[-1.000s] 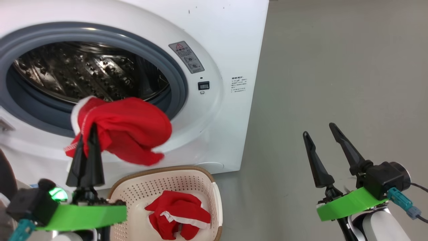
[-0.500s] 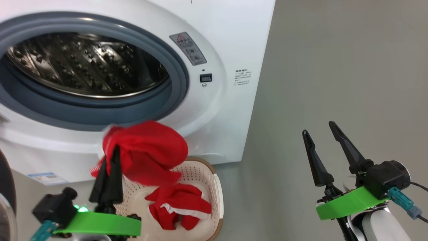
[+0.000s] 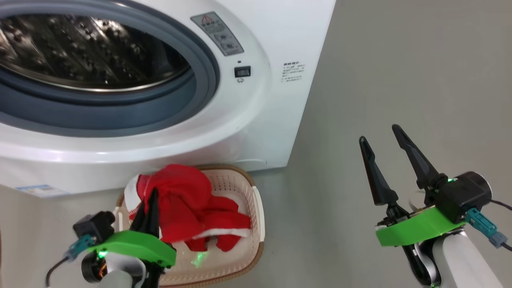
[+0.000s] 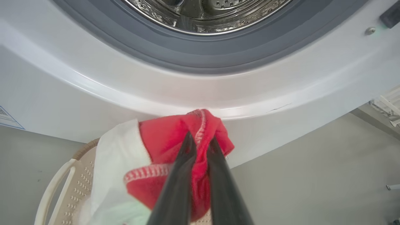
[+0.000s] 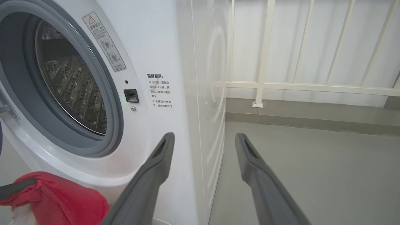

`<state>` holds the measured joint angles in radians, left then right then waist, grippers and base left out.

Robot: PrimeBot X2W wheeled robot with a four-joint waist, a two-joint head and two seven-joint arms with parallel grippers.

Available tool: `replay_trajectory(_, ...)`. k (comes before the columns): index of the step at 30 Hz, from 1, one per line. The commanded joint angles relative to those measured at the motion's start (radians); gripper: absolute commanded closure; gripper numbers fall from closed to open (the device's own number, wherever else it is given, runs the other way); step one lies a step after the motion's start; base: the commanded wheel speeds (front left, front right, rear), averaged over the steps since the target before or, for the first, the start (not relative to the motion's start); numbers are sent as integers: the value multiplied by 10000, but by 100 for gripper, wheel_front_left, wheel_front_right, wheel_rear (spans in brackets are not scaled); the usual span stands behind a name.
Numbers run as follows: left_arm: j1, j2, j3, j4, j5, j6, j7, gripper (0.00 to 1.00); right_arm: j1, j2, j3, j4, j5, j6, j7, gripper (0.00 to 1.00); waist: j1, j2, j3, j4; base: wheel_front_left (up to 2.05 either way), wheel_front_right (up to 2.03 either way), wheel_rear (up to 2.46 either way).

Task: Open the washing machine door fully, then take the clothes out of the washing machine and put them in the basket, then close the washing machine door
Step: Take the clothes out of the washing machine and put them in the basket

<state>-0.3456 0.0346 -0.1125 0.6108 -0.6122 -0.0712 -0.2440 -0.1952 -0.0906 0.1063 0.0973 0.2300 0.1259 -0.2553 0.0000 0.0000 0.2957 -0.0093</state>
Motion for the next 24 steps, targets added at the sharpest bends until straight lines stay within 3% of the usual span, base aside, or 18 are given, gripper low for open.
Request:
replay_trajectory(1, -467, 157, 150, 475, -131, -105, -152, 100, -273, -62, 265, -273, 105, 48, -65, 0, 0, 0, 357, -50, 0, 0, 0)
replay_trajectory(11, -1625, 157, 106, 3074, -244, -303, -175, 100, -634, -176, 418, -300, 105, 48, -65, 0, 0, 0, 884, -206, 0, 0, 0)
replay_trajectory(17, -2198, 156, -530, 4502, -284, -452, -176, 100, -863, -176, 462, -324, 117, 48, -65, 0, 0, 0, 1258, -355, 0, 0, 0)
replay_trajectory(24, -2745, 156, -885, 5209, 4, -507, -177, 100, -1041, -118, 513, -313, 141, 48, -65, 0, 0, 0, 1523, -478, 0, 0, 0)
